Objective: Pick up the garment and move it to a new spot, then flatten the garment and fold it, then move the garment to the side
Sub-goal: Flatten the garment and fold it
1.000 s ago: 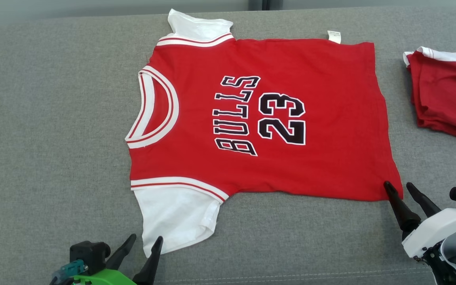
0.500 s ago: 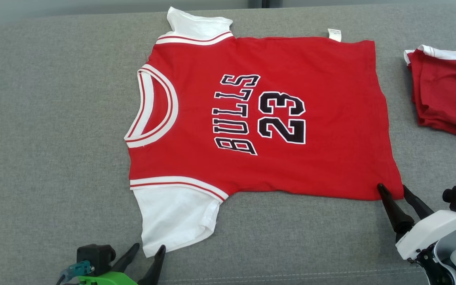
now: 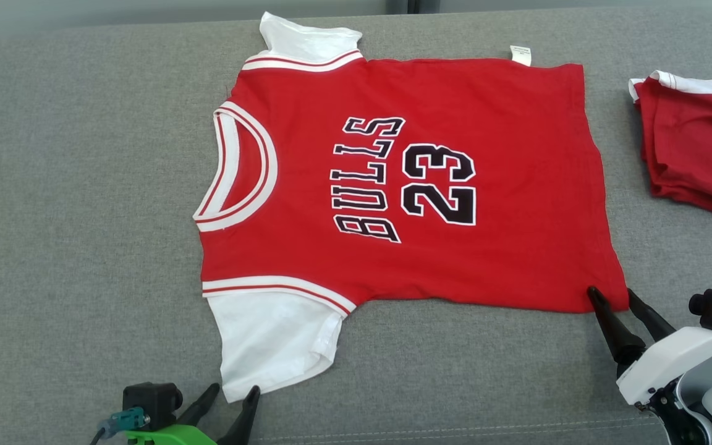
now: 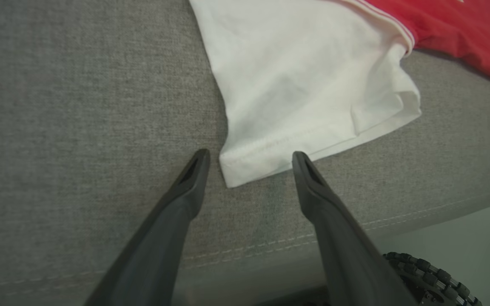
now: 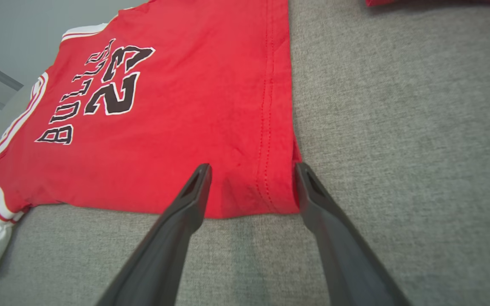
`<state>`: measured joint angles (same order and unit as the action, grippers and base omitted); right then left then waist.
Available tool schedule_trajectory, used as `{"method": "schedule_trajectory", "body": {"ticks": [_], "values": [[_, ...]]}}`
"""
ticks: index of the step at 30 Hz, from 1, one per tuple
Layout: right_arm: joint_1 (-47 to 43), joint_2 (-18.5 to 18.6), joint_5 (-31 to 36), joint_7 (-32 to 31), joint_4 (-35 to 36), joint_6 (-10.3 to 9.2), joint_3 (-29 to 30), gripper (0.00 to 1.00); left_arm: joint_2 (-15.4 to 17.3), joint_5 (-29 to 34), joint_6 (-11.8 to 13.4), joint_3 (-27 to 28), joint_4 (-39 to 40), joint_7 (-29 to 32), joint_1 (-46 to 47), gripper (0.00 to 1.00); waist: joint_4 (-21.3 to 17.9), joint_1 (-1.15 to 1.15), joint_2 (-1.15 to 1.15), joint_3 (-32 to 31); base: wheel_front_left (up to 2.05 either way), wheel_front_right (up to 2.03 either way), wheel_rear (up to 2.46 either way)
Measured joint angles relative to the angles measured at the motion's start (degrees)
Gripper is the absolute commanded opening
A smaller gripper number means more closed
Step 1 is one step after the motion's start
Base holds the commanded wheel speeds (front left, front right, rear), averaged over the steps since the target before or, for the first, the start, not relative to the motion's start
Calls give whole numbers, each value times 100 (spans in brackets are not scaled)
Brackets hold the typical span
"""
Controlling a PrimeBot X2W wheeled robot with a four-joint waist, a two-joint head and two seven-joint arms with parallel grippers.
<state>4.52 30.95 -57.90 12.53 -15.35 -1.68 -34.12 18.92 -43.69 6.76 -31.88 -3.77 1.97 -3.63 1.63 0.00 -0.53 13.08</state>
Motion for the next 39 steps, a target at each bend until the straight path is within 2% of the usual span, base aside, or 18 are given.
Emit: {"method": "schedule_trajectory", "body": {"ticks": [7, 20, 21, 22, 24, 25, 26, 27, 28, 29, 30, 36, 39], "values": [[-3, -16, -1, -134, -153, -102, -20, 100, -33, 0, 0, 43, -85, -30, 7, 100, 1, 0, 0, -14, 0, 0, 0], [1, -25, -10, -352, -158, -101, -141, 100, -146, 0, 7, 32, -209, 5, 35, 100, 3, 0, 0, -29, 0, 0, 0], [2, -25, -10, -355, -156, -100, -142, 100, -151, 0, 7, 31, -230, 8, 48, 99, 4, 0, 0, -28, 0, 0, 0], [3, -25, -9, -358, -153, -100, -144, 100, -153, 0, 7, 30, -246, 8, 55, 91, 4, 0, 0, -27, 0, 0, 0], [9, -24, -9, -360, -143, -96, -152, 76, -158, 0, 7, 32, -277, 8, 81, 84, 4, 0, 0, -25, 0, 0, 0], [18, -24, -9, -375, -136, -94, -157, 50, -158, 0, 7, 33, -287, 7, 94, 69, 5, 0, 0, -23, 0, 0, 0], [30, -24, -9, -389, -131, -94, -163, 44, -162, 0, 7, 34, -290, 7, 113, 45, 5, 0, 0, -22, 0, 0, 0], [41, -24, -9, -403, -124, -93, -167, 44, -169, 0, 8, 35, -294, 7, 130, 45, 6, 0, 0, -20, 0, 0, 0], [55, -25, -9, -406, -121, -90, -177, 28, -172, 0, 8, 37, -299, 7, 138, 15, 7, 0, 0, -18, 0, 0, 0], [70, -25, -9, -410, -118, -87, -186, 18, -177, 0, 8, 34, -305, 7, 141, 0, 8, 0, 0, -17, 0, 0, 0], [79, -26, -9, -410, -113, -87, -191, 0, -180, 0, 8, 26, -315, 8, 141, 0, 9, 0, 0, -15, 0, 0, 0], [81, -35, -9, -425, -108, -57, -211, 0, -197, -16, 7, 26, -311, 33, 141, 0, 22, 0, 0, -18, 0, 0, 0], [81, -34, -9, -415, -85, -33, -193, 0, -267, -250, -16, 78, -252, 35, 140, 0, 36, 0, 0, -27, 0, 0, 0]]}}
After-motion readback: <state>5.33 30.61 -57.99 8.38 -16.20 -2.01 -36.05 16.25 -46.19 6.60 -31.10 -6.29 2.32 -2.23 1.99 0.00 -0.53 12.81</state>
